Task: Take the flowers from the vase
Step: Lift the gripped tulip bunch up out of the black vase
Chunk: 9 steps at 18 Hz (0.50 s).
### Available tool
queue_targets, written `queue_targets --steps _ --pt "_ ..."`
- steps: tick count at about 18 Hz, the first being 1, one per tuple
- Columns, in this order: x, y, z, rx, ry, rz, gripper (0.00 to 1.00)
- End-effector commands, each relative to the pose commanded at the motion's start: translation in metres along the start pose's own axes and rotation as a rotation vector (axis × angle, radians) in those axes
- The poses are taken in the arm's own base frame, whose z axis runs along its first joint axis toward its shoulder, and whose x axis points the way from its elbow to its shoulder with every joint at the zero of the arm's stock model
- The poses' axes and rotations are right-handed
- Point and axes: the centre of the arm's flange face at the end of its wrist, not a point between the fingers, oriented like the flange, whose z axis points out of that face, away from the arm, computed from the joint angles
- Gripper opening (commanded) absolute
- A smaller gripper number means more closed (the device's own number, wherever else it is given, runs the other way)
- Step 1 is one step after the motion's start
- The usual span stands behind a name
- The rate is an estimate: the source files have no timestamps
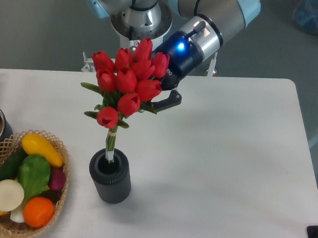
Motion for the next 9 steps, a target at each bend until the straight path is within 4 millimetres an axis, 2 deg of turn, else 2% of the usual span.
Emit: queue_targets --steps 9 --pt "-0.019 -0.016 -0.028 -0.041 -0.094 0.098 0.46"
